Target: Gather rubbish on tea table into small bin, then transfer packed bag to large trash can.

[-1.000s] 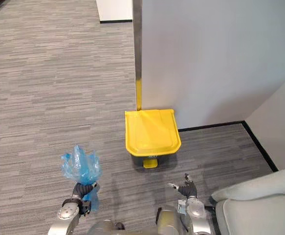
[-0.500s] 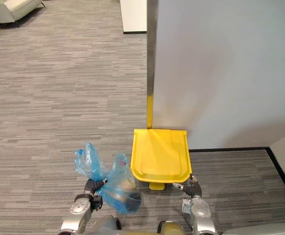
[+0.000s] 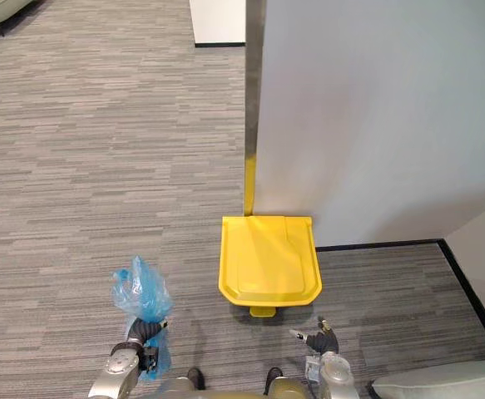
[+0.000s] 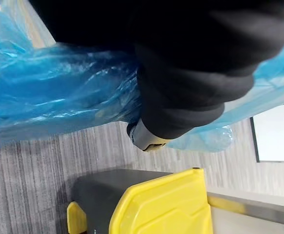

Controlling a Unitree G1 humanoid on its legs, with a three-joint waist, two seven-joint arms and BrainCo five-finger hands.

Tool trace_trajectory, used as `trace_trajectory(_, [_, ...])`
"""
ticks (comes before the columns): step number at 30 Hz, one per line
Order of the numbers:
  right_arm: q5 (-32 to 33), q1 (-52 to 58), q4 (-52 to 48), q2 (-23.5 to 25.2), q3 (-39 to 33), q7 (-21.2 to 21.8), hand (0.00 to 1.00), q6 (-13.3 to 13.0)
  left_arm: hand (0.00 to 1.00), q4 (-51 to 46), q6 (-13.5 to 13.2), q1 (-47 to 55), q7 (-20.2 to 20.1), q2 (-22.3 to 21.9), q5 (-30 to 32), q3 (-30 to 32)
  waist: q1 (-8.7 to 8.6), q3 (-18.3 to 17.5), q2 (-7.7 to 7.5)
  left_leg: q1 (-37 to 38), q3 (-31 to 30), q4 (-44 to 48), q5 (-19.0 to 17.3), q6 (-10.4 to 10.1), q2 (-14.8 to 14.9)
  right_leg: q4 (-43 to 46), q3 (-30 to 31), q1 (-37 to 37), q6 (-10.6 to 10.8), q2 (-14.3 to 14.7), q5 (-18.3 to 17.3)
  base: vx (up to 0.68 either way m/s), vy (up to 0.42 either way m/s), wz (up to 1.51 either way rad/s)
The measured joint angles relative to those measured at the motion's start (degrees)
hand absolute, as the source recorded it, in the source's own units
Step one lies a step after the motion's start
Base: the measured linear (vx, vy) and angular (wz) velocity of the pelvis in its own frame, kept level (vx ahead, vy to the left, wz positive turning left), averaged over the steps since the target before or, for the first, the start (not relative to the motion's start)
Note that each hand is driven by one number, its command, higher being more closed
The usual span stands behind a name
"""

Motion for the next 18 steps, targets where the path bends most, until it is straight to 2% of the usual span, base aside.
trace_trajectory(8, [-0.09,-1.67,1.33,-1.61,0.00,-0.06,0.00,-0.01,1.00,1.35,-0.03,0.24,0.05,-0.14,-0.06,0.38,0.04,0.01,0.00,-0.06,-0.23,-0.60,0.27,0.32,-0.83,-2.46,0.81,0.02,0.51,-0.33,1.41,-0.03,0.019,-0.04])
trace_trajectory(11, [-0.60,-2.64,1.17,-1.64,0.00,-0.10,0.00,-0.01,1.00,1.28,-0.04,0.41,0.06,-0.14,-0.12,0.54,0.16,0.10,-0.10,-0.42,-0.22,0.46,-0.73,0.62,-0.83,-2.32,1.63,-0.33,0.69,-0.35,1.32,0.00,0.007,-0.15])
trace_trajectory(12, [-0.60,-3.35,0.93,-1.69,0.00,-0.13,0.00,0.00,1.00,0.78,-0.04,0.59,0.06,-0.14,-0.12,0.89,0.45,0.20,-0.28,-1.91,-0.19,3.43,-2.96,0.62,-0.58,-0.33,2.60,-1.39,1.56,-0.43,0.17,0.02,0.019,-0.25])
trace_trajectory(15, [-0.59,-4.01,-1.58,-1.77,-0.07,-0.37,0.00,-0.01,1.00,-1.04,-0.03,0.64,0.10,-0.16,-0.15,1.68,0.15,1.69,-0.57,-4.09,-0.57,9.98,-7.10,1.06,-0.48,7.29,3.57,-4.35,2.17,-1.55,-3.39,0.01,0.046,-0.11])
trace_trajectory(16, [-0.55,-3.75,-3.44,-1.58,-1.72,-0.59,0.00,0.07,1.00,-2.49,-0.02,0.37,0.19,-0.38,-0.17,2.04,-0.07,3.66,-0.63,-4.07,-2.96,12.98,-10.68,1.98,-0.76,16.64,2.76,-6.15,4.77,-3.49,-4.82,0.00,0.067,0.20])
trace_trajectory(17, [-0.54,-3.76,-4.14,-1.51,-1.83,-0.88,0.00,0.07,1.00,-3.16,-0.06,-0.17,0.24,-0.27,-0.18,2.25,-0.11,4.42,-0.69,-3.72,-3.32,13.82,-11.50,2.34,-0.76,23.49,2.92,-9.33,5.77,-4.11,-4.44,0.00,0.078,0.25])
trace_trajectory(18, [-0.53,-3.43,-4.90,-1.49,-1.91,-1.13,0.00,0.04,1.00,-3.25,-0.06,-0.62,0.40,-0.12,-0.25,2.31,-0.24,5.09,-0.11,-3.39,-3.82,14.80,-11.79,2.79,-0.49,28.23,2.72,-12.74,7.14,-4.05,-5.90,0.04,0.038,0.14])
